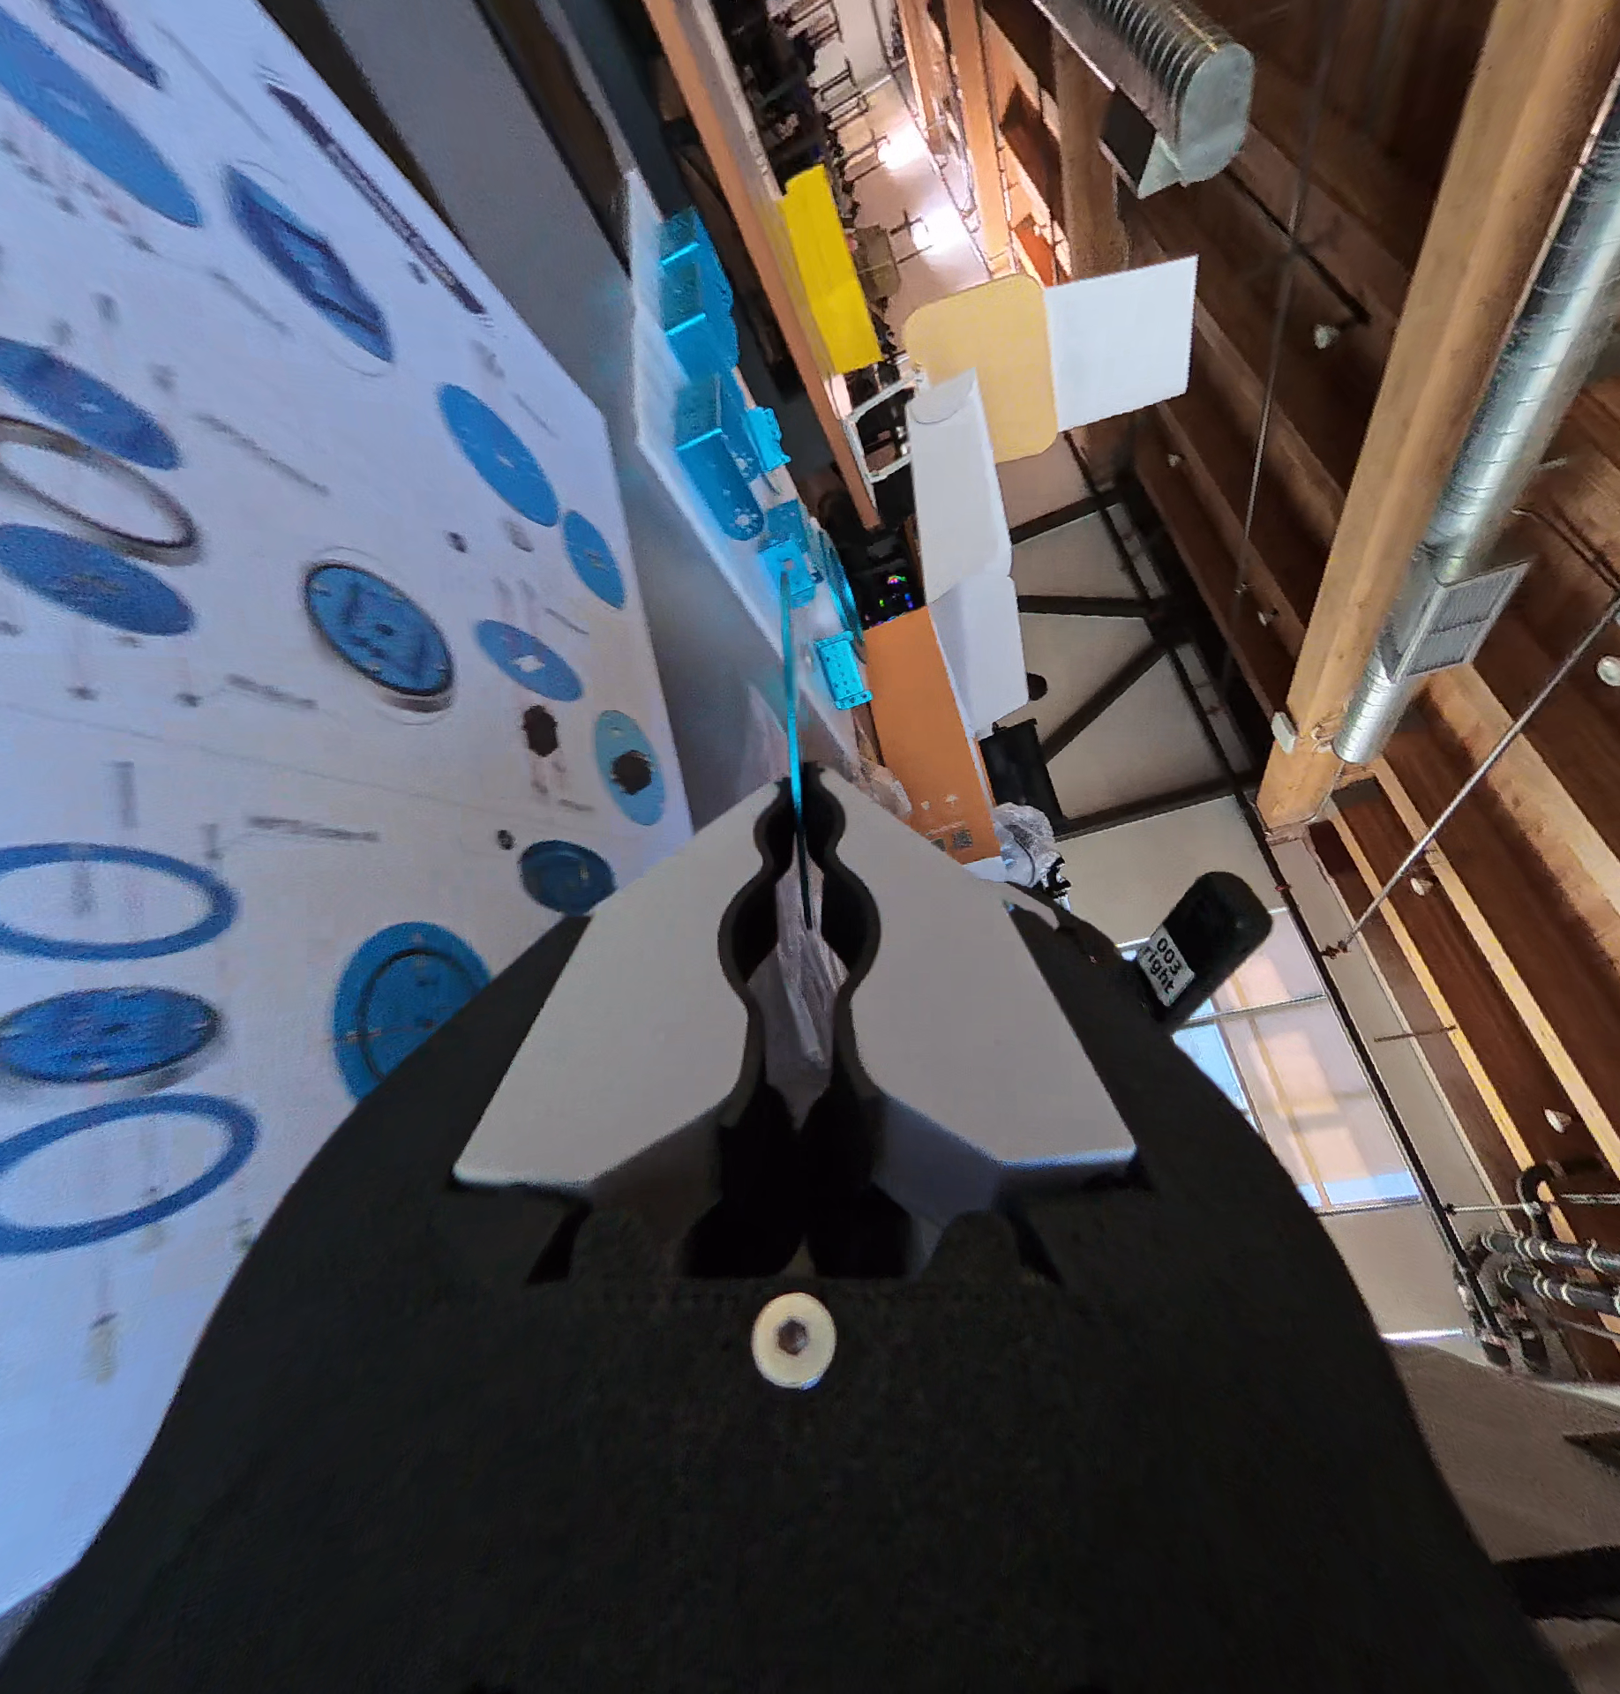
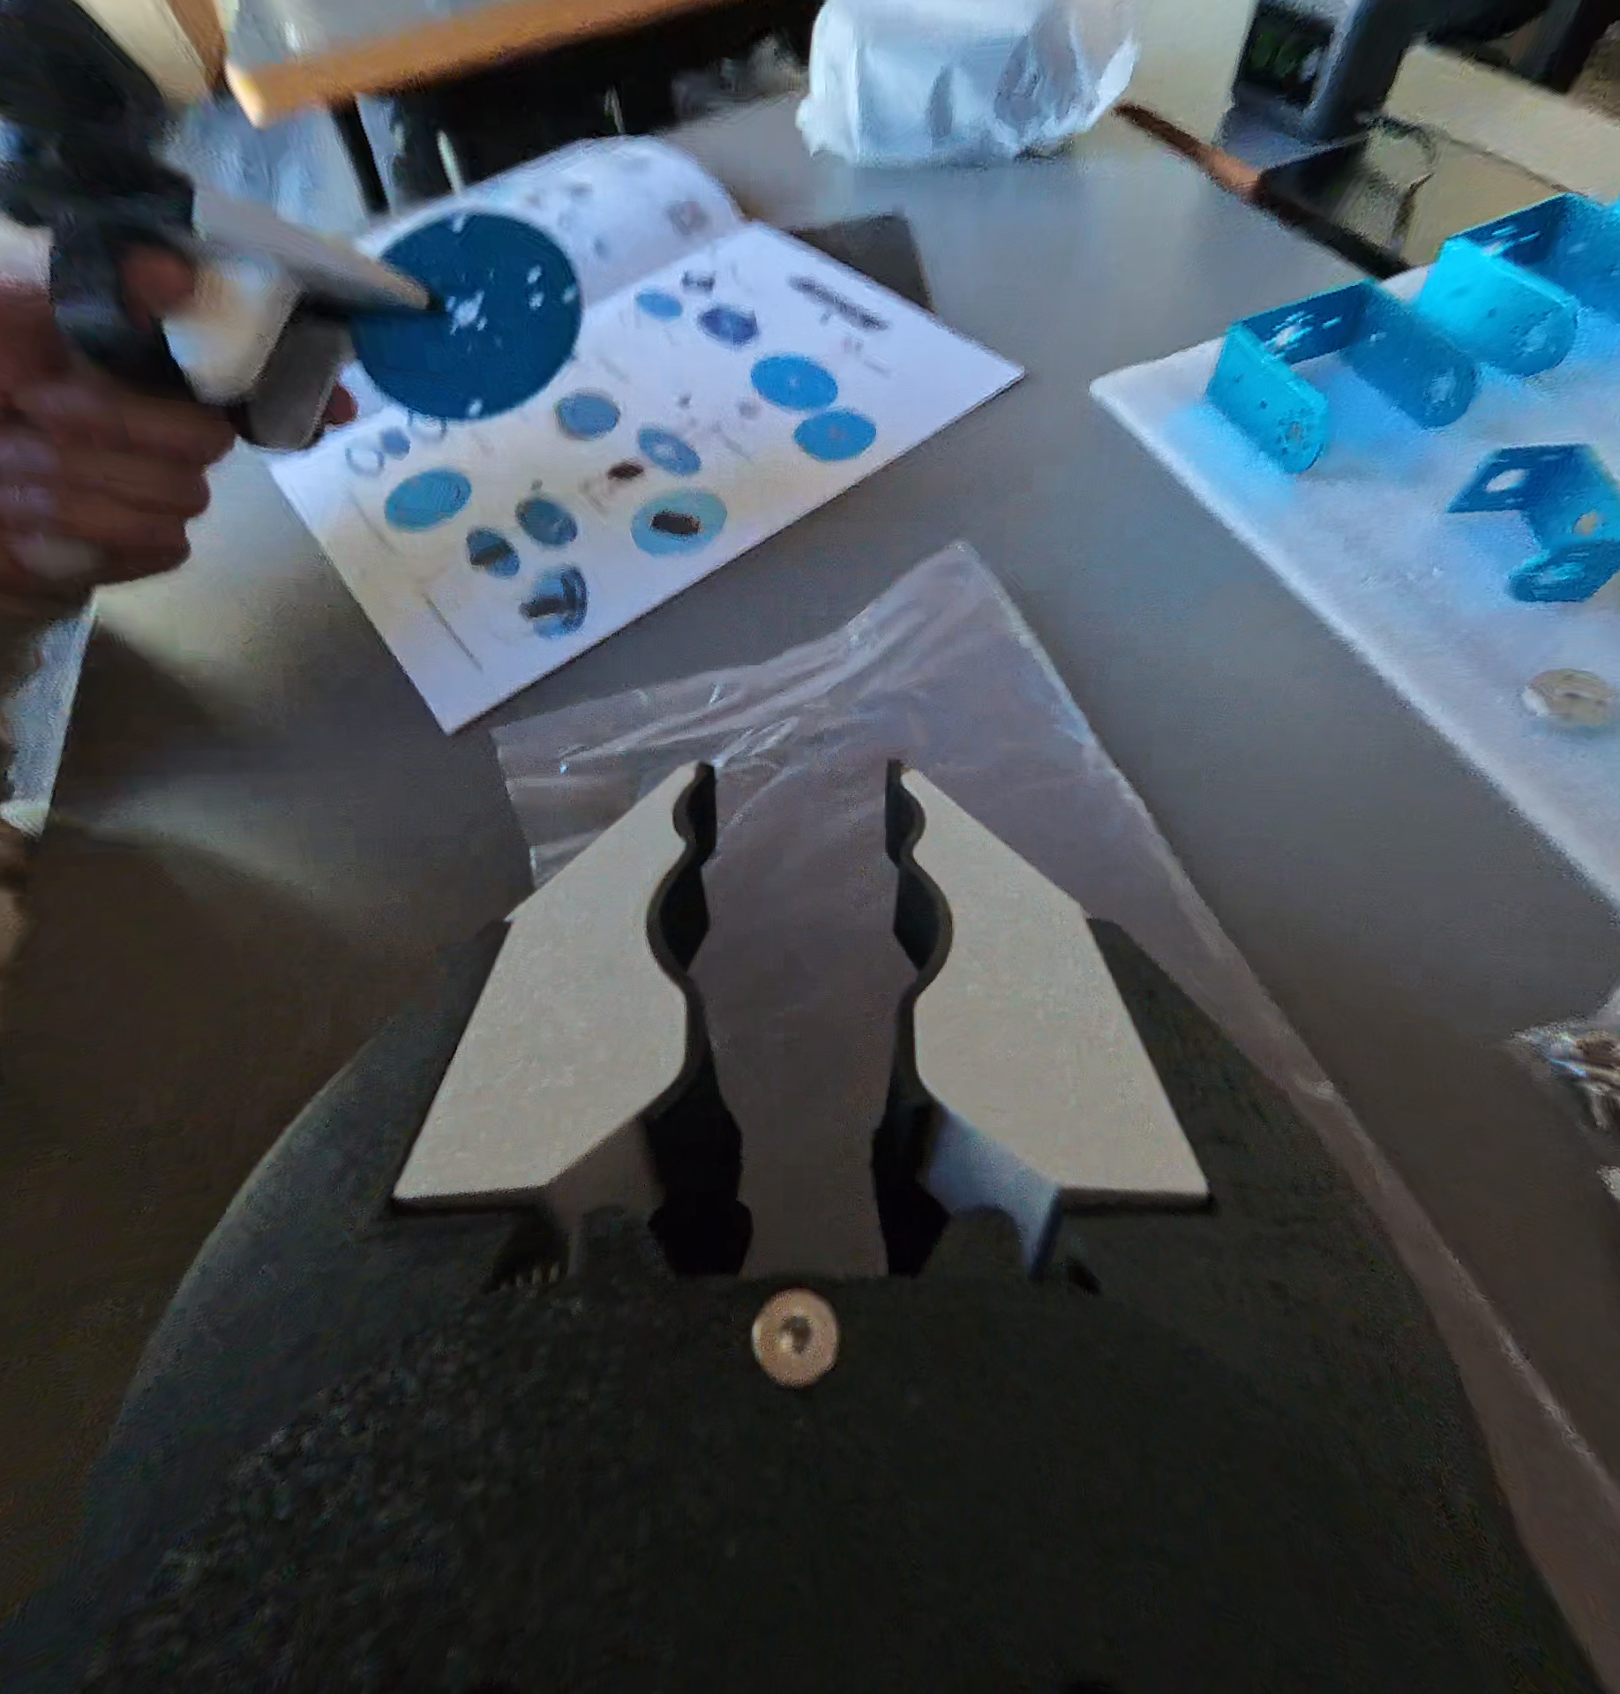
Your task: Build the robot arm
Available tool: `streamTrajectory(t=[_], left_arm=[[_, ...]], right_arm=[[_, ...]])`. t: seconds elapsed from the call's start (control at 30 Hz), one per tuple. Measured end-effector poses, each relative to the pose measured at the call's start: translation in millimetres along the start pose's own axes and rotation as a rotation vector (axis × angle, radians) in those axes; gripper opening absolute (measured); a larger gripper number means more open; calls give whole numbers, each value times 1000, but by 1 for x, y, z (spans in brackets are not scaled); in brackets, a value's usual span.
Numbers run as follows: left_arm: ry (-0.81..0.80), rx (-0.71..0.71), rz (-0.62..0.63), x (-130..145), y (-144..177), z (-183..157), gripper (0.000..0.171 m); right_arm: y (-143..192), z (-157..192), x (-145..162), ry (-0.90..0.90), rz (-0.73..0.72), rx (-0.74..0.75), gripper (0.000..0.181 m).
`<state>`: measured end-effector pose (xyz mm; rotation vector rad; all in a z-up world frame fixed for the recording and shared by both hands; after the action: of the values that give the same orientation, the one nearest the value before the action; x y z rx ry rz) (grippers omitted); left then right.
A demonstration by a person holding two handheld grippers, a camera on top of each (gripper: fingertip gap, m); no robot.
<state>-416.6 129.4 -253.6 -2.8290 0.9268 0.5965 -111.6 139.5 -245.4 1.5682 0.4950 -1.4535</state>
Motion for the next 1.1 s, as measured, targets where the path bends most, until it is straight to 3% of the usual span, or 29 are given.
streamTrajectory(t=[0.2, 0.3, 0.5, 0.57, 0.63, 0.77, 0.9, 1.1], left_arm=[[22, 11, 67, 8, -3, 6, 1], [49, 96, 188, 30, -22, -10, 1], [81, 311, 485, 105, -88, -55, 2], [138, 339, 539, 121, -101, -60, 1], [115, 327, 555, 131, -111, -60, 3], [-179, 190, 558, 130, -118, -48, 34], [-496, 99, 434, 101, -101, -44, 35], [-874, 55, 391, 85, -68, -45, 26]], right_arm=[[-36, 35, -4, 45, 65, -54, 40], [-36, 41, -11, -2, 27, -106, 43], [-8, 21, -9, -457, -20, -322, 41], [5, 11, -5, -558, 14, -386, 16], [12, -1, 2, -613, 52, -408, 10], [10, -26, 14, -725, 139, -429, 0], [-7, -39, 28, -775, 274, -424, 0], [-30, -38, 28, -598, 431, -362, 6]])
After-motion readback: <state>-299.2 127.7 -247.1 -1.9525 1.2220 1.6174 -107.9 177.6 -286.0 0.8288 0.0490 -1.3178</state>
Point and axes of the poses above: each gripper's, where its closed fingertips meet, y back along the fingers, x out of its underside, z = x × y across the jaws, the point moved 6 cm from there along y, back along the fingers, and after that the axes turned 9 degrees about -z, right-handed, at the moved point
